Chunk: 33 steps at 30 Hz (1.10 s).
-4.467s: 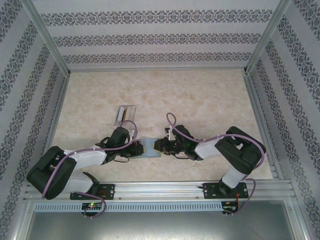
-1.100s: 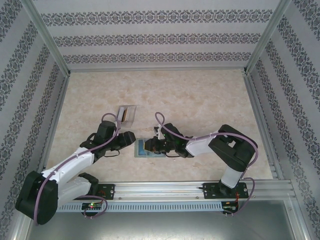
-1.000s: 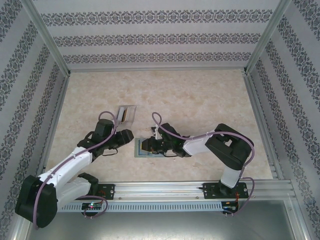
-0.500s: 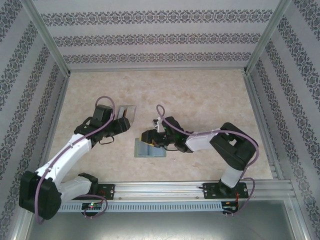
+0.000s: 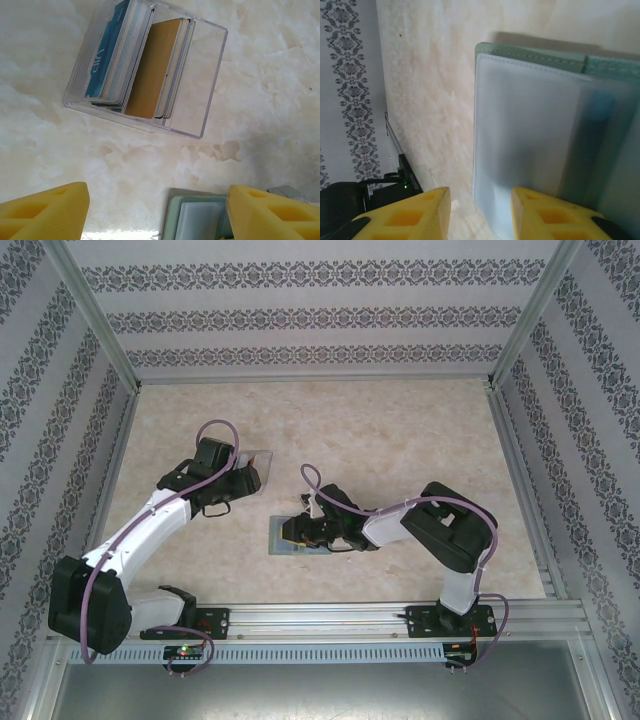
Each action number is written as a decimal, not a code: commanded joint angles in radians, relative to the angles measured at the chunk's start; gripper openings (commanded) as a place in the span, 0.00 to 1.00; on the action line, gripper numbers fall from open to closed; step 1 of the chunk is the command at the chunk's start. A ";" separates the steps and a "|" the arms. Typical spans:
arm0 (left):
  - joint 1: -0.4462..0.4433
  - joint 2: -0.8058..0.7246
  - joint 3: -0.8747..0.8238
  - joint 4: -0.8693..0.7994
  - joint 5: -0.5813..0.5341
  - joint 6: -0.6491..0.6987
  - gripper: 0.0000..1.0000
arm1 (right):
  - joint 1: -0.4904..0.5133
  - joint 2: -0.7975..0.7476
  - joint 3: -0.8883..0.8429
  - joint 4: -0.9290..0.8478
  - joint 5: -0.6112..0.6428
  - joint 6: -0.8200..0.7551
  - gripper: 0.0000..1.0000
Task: Put the credit cards into the card holder
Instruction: Open the card holder at the center of the table, then pick up the credit card from the storage box.
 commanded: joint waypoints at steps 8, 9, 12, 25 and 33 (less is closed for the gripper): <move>0.010 0.073 0.088 -0.032 0.019 0.066 0.73 | -0.018 -0.125 -0.010 -0.086 0.048 -0.034 0.42; 0.010 0.092 0.104 -0.037 0.021 0.075 0.73 | -0.025 -0.149 -0.012 -0.098 0.059 -0.040 0.42; 0.010 0.161 0.165 -0.054 0.010 0.116 0.73 | -0.052 -0.238 -0.030 -0.156 0.104 -0.080 0.45; 0.008 0.466 0.375 -0.069 -0.116 0.211 0.58 | -0.124 -0.516 -0.161 -0.344 0.244 -0.168 0.49; -0.009 0.572 0.454 -0.110 -0.232 0.241 0.53 | -0.145 -0.601 -0.196 -0.410 0.277 -0.191 0.49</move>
